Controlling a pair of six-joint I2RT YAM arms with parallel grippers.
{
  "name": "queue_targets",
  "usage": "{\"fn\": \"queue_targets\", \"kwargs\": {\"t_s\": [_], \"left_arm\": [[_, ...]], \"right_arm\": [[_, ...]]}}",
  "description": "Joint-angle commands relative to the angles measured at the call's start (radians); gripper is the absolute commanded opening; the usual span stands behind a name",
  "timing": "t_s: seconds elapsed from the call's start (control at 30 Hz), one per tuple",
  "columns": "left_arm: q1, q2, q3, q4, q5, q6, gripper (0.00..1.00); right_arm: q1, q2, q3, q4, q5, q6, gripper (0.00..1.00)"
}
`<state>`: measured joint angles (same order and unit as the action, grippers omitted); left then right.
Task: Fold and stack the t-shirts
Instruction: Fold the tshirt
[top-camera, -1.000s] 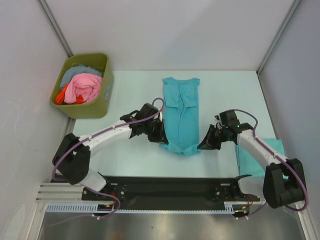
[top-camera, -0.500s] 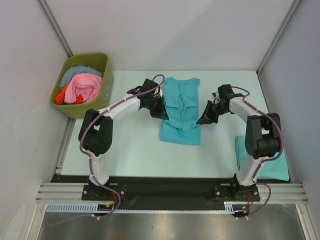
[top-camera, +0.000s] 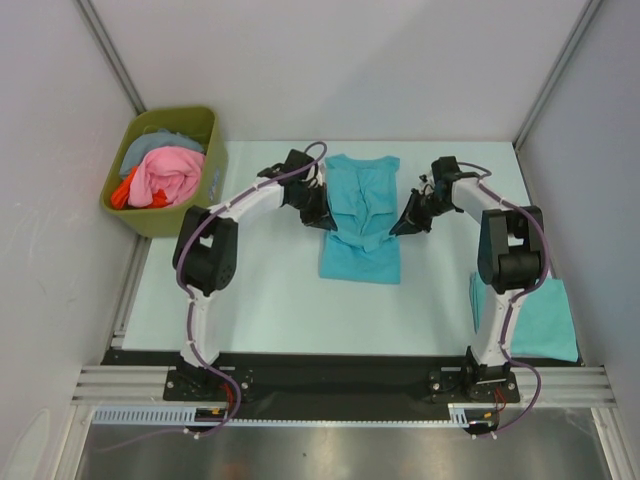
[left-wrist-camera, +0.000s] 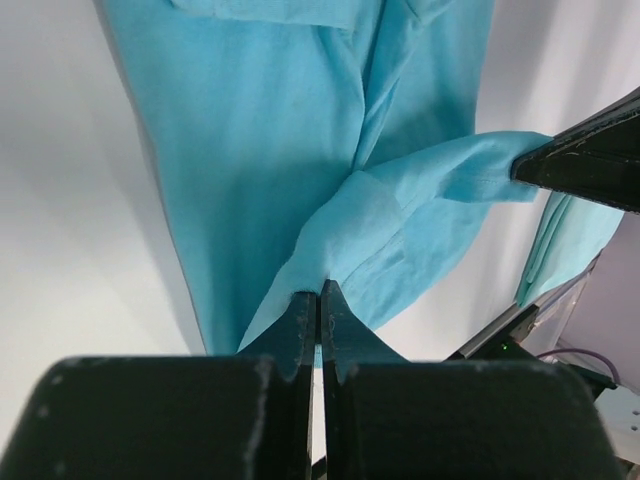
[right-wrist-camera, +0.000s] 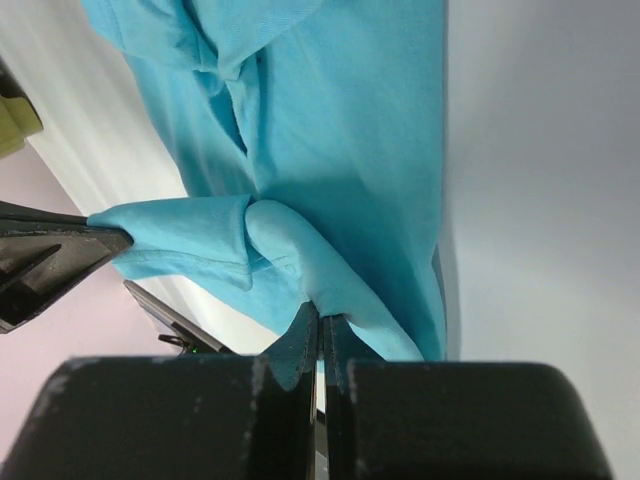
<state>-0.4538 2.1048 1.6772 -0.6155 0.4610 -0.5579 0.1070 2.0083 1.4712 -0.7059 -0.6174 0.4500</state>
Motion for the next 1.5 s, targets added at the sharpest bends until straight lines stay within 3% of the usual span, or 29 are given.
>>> {"fn": "queue_targets", "kwargs": {"t_s": [0.0, 0.7, 1.0, 1.03, 1.1, 1.13, 1.17, 1.23, 1.37, 1.47], "left_arm": [[0.023, 0.017, 0.038, -0.007, 0.037, 0.009, 0.00], [0.047, 0.107, 0.125, -0.026, 0.064, 0.009, 0.01], [0.061, 0.141, 0.176, -0.053, 0.047, 0.015, 0.07], [0.063, 0.149, 0.187, -0.061, 0.044, 0.015, 0.15], [0.067, 0.171, 0.238, -0.108, 0.016, 0.032, 0.37], [0.067, 0.175, 0.260, -0.127, 0.001, 0.041, 0.42], [0.067, 0.176, 0.280, -0.142, -0.013, 0.058, 0.47], [0.067, 0.166, 0.332, -0.185, -0.074, 0.076, 0.59], [0.067, 0.036, 0.345, -0.240, -0.206, 0.154, 0.68], [0.067, -0.070, 0.227, -0.204, -0.239, 0.156, 0.68]], "right_arm": [[-0.009, 0.026, 0.058, -0.023, -0.028, -0.014, 0.00], [-0.024, 0.144, 0.205, -0.078, -0.024, -0.025, 0.00], [-0.032, 0.179, 0.239, -0.089, -0.022, -0.025, 0.02], [-0.038, 0.184, 0.253, -0.092, -0.024, -0.025, 0.03], [-0.046, 0.199, 0.283, -0.104, -0.021, -0.028, 0.11], [-0.049, 0.204, 0.302, -0.119, -0.018, -0.028, 0.17], [-0.049, 0.216, 0.331, -0.142, 0.020, -0.045, 0.31], [-0.046, 0.225, 0.398, -0.247, 0.085, -0.082, 0.41], [0.028, 0.185, 0.531, -0.397, 0.370, -0.180, 0.63], [0.115, 0.077, 0.468, -0.391, 0.465, -0.188, 0.67]]}}
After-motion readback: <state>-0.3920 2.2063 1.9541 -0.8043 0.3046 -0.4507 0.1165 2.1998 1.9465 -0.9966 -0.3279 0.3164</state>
